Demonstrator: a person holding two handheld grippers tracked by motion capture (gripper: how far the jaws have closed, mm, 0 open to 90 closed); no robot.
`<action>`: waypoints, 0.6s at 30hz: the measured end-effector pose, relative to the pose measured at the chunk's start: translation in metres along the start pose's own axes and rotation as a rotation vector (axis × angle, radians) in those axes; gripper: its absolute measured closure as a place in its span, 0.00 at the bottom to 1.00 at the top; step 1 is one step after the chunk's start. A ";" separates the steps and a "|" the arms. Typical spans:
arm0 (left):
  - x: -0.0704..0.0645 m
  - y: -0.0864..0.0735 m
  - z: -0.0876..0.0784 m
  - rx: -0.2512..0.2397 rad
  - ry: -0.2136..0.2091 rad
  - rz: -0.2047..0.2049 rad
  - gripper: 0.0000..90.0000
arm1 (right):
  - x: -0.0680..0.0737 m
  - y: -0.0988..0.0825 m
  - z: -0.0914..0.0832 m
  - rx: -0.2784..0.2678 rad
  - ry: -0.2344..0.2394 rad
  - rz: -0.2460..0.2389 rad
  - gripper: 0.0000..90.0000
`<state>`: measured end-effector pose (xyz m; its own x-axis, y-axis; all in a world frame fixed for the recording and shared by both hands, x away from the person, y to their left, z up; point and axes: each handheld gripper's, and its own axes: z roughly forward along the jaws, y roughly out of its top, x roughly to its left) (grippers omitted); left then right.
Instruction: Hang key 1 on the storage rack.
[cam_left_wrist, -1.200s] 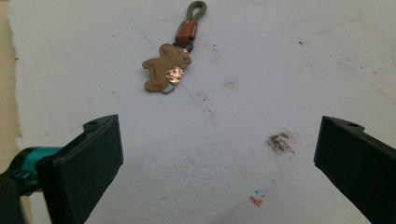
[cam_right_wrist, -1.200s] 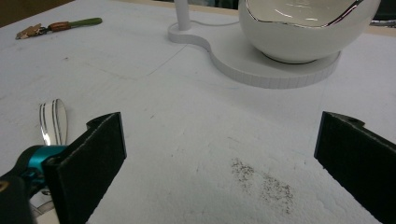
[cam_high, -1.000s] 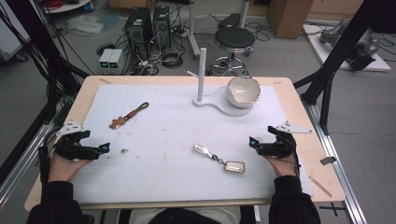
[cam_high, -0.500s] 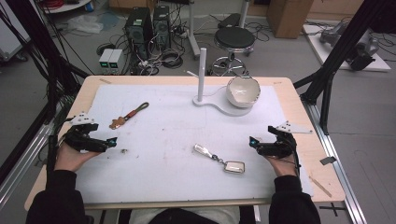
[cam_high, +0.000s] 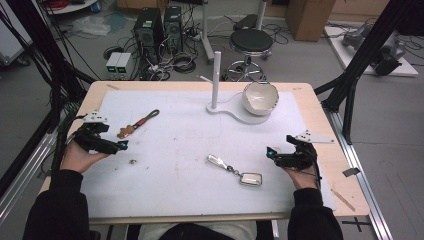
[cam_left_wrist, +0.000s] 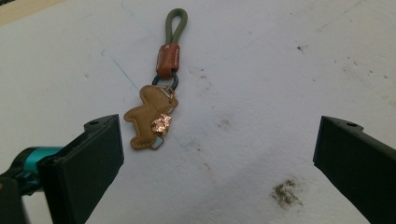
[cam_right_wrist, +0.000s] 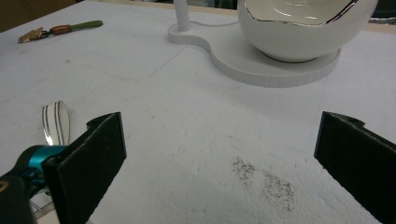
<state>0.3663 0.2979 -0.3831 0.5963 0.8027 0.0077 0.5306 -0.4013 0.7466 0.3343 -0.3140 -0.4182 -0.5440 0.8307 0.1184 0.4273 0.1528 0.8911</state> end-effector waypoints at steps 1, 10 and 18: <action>0.001 0.003 0.000 -0.002 -0.004 -0.001 0.02 | 0.000 0.000 0.000 0.001 0.000 0.000 0.01; 0.005 0.017 0.016 0.051 -0.014 0.026 0.02 | -0.001 0.000 0.002 0.006 0.003 -0.004 0.01; 0.015 0.021 0.031 0.085 -0.021 0.009 0.03 | 0.000 -0.001 0.001 0.011 -0.002 -0.001 0.01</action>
<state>0.4056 0.2879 -0.3881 0.6133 0.7899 0.0002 0.5734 -0.4454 0.6876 0.3350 -0.3139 -0.4193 -0.5430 0.8316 0.1162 0.4346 0.1599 0.8863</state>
